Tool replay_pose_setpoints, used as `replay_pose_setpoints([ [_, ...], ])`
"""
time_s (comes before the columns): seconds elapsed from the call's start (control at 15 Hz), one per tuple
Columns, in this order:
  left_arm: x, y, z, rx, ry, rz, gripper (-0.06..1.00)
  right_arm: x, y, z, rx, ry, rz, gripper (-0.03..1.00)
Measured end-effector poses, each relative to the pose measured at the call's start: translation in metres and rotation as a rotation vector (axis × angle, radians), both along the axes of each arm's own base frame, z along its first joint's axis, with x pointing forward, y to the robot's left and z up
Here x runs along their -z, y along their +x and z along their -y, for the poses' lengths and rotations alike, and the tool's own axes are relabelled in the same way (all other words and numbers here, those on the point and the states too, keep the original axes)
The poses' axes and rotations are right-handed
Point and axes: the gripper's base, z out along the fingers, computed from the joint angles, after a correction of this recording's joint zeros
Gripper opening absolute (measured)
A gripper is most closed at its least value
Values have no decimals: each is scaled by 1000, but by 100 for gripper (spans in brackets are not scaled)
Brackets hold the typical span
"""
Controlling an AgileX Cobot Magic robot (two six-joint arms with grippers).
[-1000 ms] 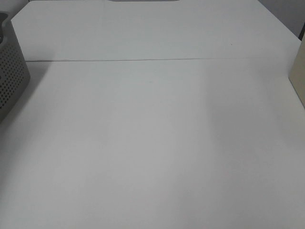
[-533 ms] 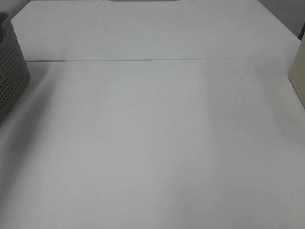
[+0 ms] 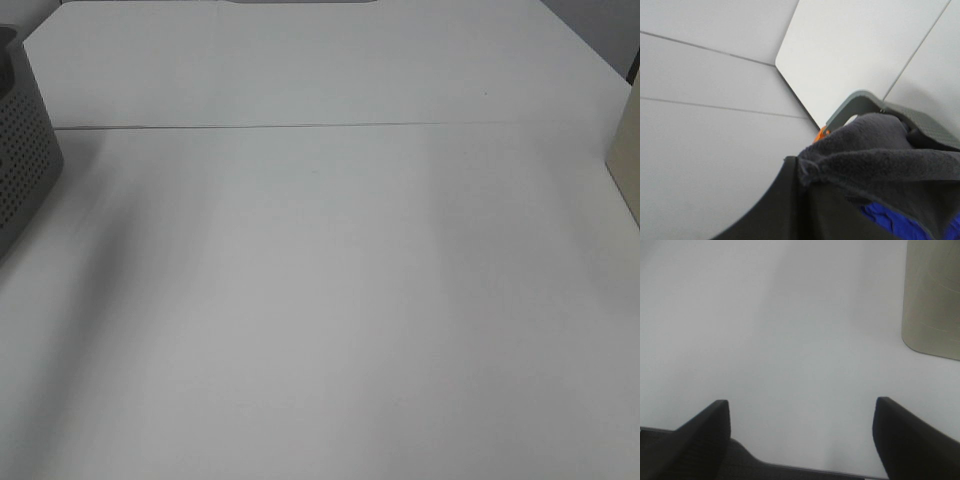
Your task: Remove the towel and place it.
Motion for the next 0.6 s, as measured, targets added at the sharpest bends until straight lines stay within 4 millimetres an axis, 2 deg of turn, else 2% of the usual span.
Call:
replay_pose_setpoints([
  [0.2, -9, -17, 32, 79, -108, 37, 0, 0, 0, 0, 0, 0, 0, 76],
  [0.27, -9, -21, 47, 113, -198, 28, 0, 0, 0, 0, -1, 1, 0, 76],
  [0.4, -8, -27, 67, 181, -266, 5, 0, 0, 0, -2, -15, 25, -1, 76],
  [0.6, -7, -37, 91, 283, -300, -22, 0, -4, 10, -15, -172, 54, -57, 76],
])
